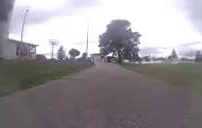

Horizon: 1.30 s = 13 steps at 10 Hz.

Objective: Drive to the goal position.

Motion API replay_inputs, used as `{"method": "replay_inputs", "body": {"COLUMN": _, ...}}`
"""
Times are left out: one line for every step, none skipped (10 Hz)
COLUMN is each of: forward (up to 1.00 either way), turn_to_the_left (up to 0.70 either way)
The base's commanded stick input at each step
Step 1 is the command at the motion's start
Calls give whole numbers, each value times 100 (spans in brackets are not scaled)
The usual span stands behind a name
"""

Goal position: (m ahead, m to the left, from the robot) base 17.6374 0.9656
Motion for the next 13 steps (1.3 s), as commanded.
{"method": "replay_inputs", "body": {"forward": 100, "turn_to_the_left": -27}}
{"method": "replay_inputs", "body": {"forward": 100, "turn_to_the_left": -27}}
{"method": "replay_inputs", "body": {"forward": 100, "turn_to_the_left": -27}}
{"method": "replay_inputs", "body": {"forward": 100, "turn_to_the_left": -27}}
{"method": "replay_inputs", "body": {"forward": 100, "turn_to_the_left": -27}}
{"method": "replay_inputs", "body": {"forward": 100, "turn_to_the_left": -27}}
{"method": "replay_inputs", "body": {"forward": 100, "turn_to_the_left": -27}}
{"method": "replay_inputs", "body": {"forward": 100, "turn_to_the_left": -27}}
{"method": "replay_inputs", "body": {"forward": 100, "turn_to_the_left": -27}}
{"method": "replay_inputs", "body": {"forward": 100, "turn_to_the_left": -27}}
{"method": "replay_inputs", "body": {"forward": 100, "turn_to_the_left": 0}}
{"method": "replay_inputs", "body": {"forward": 100, "turn_to_the_left": 0}}
{"method": "replay_inputs", "body": {"forward": 100, "turn_to_the_left": 0}}
